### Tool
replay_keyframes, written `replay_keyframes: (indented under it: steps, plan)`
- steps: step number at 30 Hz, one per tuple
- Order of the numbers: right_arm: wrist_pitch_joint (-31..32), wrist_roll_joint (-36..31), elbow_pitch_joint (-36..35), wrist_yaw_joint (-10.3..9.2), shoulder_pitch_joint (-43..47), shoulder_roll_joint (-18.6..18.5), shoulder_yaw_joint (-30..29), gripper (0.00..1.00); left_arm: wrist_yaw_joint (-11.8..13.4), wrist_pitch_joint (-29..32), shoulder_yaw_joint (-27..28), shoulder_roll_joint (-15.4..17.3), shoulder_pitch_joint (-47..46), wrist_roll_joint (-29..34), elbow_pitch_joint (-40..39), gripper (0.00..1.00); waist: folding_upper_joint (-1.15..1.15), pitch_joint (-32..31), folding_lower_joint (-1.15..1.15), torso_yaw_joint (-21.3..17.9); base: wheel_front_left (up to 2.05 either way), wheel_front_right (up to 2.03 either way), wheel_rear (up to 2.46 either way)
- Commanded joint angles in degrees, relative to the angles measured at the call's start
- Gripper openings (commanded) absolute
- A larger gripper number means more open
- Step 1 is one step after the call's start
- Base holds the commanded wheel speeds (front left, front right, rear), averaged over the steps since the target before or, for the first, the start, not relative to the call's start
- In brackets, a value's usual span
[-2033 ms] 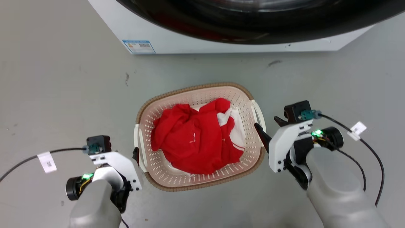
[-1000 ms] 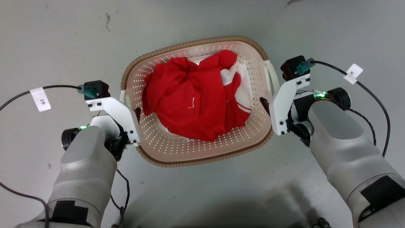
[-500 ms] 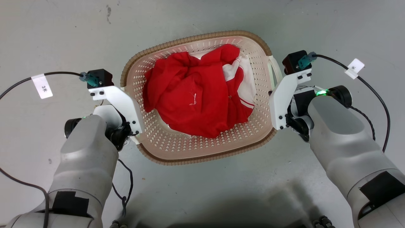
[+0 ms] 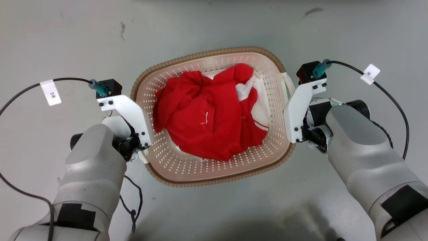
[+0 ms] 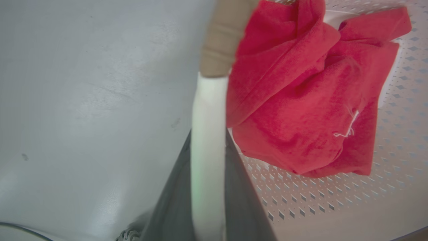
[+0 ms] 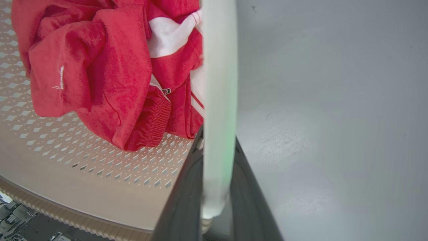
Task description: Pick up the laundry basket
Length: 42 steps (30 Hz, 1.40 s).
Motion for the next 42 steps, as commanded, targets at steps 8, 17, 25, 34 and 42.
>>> replay_keyframes:
  steps: [8,17,25,34,42]
  plan:
    - [7.3,5.7,-2.4,0.2,2.3,-0.5,2.7,0.0,-0.1,5.5,0.0,-0.8,0.8,-1.6,-0.1,0.0,0.0,-8.5,0.0,-0.5,0.0,0.0,0.0]
    - [14.8,11.1,-3.4,0.25,4.4,-1.0,4.3,0.0,-0.4,11.2,-0.6,-0.9,1.7,-2.6,-0.1,0.0,0.0,-16.8,0.0,-0.9,0.0,0.0,0.0]
    - [21.4,15.4,-3.8,0.31,4.8,-1.6,5.4,0.0,-0.7,17.0,-1.4,-1.0,2.5,-3.4,-0.1,0.0,0.0,-23.9,0.0,-1.8,0.0,0.0,0.0]
    - [25.3,17.9,-3.1,0.34,4.7,-2.1,6.4,0.0,-0.7,19.8,-2.4,-1.2,3.0,-3.7,-0.1,0.0,0.0,-30.2,0.0,-3.5,0.0,0.0,0.0]
    - [27.4,19.2,-1.5,0.34,4.5,-2.4,7.0,0.0,-0.8,22.8,-3.3,-1.8,3.8,-4.1,0.0,0.0,0.0,-35.4,0.0,-4.6,0.0,0.0,0.0]
